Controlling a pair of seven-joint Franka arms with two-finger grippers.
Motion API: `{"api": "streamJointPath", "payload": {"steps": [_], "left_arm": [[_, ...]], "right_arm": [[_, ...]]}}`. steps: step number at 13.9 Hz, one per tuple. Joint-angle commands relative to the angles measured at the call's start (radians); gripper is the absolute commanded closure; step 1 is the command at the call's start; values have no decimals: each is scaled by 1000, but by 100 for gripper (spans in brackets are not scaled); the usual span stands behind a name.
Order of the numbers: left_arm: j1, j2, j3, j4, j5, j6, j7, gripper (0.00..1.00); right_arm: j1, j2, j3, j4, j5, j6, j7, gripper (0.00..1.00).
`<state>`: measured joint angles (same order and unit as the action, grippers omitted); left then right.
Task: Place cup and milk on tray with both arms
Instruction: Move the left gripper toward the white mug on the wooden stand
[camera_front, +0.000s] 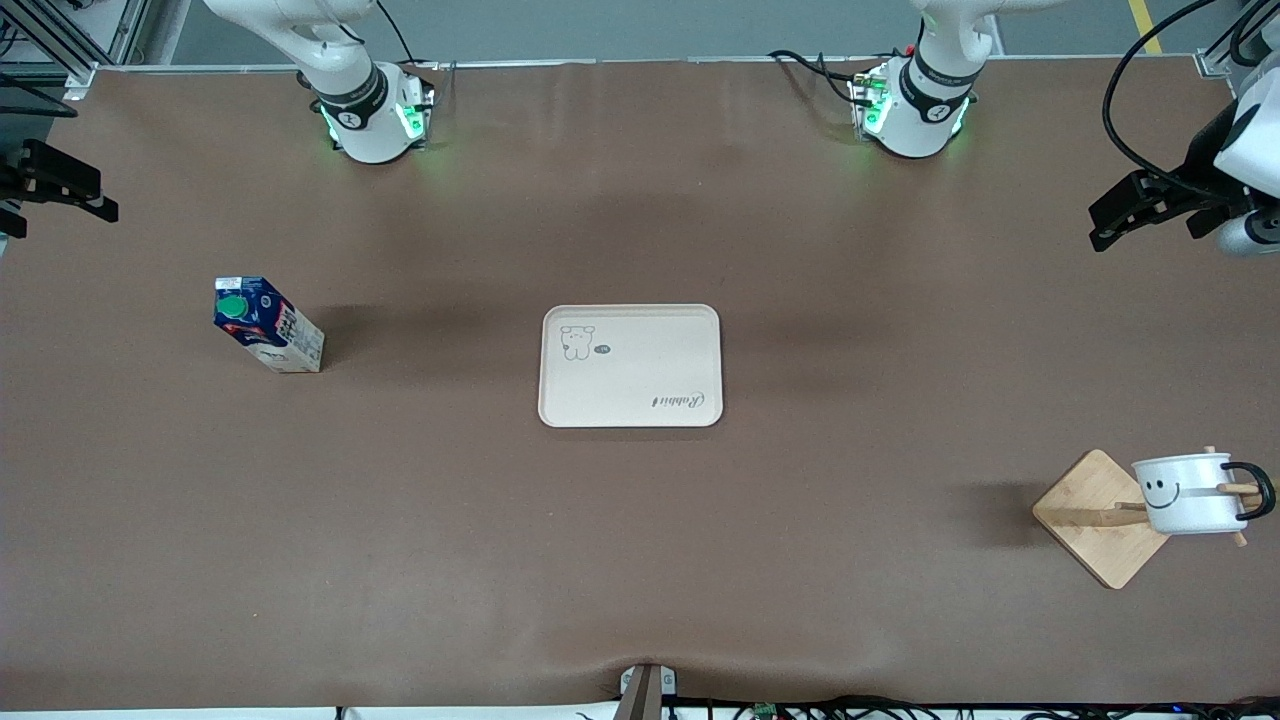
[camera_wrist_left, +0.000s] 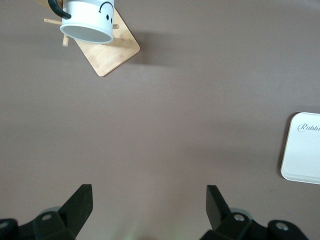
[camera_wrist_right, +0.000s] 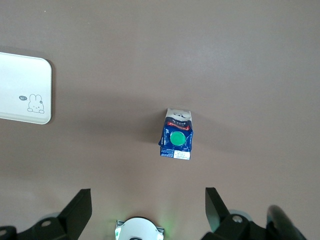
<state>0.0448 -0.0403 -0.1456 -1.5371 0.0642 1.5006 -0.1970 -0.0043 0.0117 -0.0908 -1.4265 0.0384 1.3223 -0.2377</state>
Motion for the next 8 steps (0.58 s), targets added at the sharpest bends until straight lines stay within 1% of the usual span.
{"api": "streamJointPath", "payload": {"steps": [1,6,8], "left_arm": [[1,8,0,20,0,-5,13,0],[7,34,1,23,-3,10,13,0],[42,39,1,2,-3,119,14,0]], "right_arm": [[-6,-10,0,-9,0,6,14,0],[-6,-7,0,-8,0,5,14,0],[-8,-6,-1,-8,-2,2,14,0]]}}
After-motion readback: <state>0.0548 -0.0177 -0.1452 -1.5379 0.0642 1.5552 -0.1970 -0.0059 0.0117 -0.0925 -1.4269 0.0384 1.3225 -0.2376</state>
